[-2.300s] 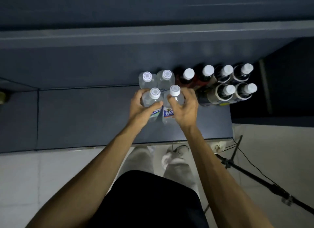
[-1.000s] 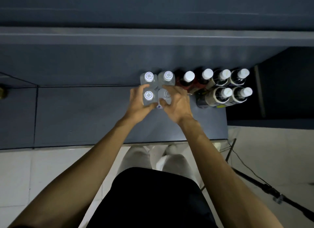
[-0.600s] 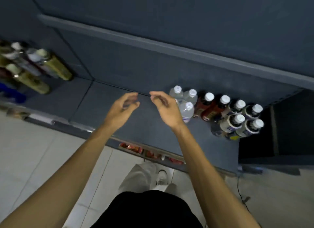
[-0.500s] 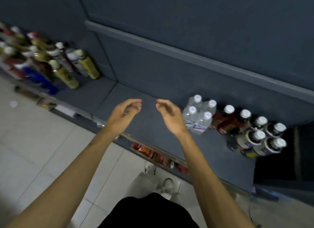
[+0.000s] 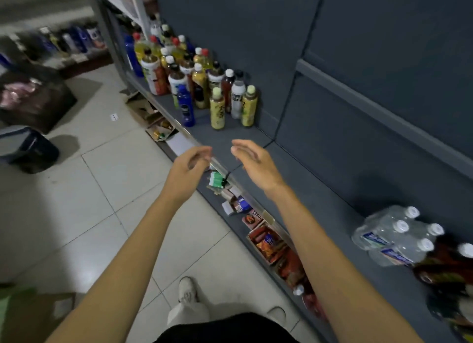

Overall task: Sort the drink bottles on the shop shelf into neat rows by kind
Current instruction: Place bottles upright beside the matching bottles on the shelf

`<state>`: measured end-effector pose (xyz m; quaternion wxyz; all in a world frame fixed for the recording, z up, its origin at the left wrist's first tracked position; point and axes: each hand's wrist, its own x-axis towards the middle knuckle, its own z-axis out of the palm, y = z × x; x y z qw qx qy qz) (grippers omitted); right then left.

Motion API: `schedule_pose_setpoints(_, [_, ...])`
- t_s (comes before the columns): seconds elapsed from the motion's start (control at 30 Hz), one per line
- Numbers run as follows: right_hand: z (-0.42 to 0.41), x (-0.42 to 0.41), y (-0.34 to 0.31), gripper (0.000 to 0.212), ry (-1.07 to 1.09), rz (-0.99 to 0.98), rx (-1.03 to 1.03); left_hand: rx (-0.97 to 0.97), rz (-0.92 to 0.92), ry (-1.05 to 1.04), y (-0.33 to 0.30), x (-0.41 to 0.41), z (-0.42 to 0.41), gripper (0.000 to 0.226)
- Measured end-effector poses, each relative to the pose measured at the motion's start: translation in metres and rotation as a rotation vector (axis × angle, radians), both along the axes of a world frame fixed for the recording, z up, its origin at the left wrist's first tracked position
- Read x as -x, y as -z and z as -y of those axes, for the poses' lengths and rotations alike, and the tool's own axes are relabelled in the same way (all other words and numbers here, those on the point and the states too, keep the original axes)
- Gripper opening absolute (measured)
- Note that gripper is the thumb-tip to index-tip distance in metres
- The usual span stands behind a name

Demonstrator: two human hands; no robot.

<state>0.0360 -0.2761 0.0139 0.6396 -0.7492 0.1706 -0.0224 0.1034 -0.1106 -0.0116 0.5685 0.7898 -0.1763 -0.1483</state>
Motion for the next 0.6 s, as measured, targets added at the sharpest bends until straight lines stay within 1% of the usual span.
schedule_pose_setpoints(0.17, [-0.058, -0.070, -0.007, 0.023, -0.003, -0.030, 0.014, 0.069, -0.022, -0.053, -0.009, -0.065, -0.062, 0.023])
schedule_pose_setpoints(0.3, [-0.088, -0.110, -0.004, 0.023, 0.006, -0.026, 0.009, 0.088, -0.033, -0.047, -0.008, -0.103, -0.083, 0.024])
schedule_pose_setpoints(0.4, [-0.094, -0.137, 0.003, 0.023, 0.038, -0.036, -0.005, 0.085, -0.063, -0.042, -0.002, -0.133, -0.085, 0.026])
schedule_pose_setpoints(0.6, [-0.078, -0.212, 0.024, 0.022, 0.095, -0.047, -0.069, 0.051, -0.108, -0.016, 0.013, -0.213, -0.078, 0.024])
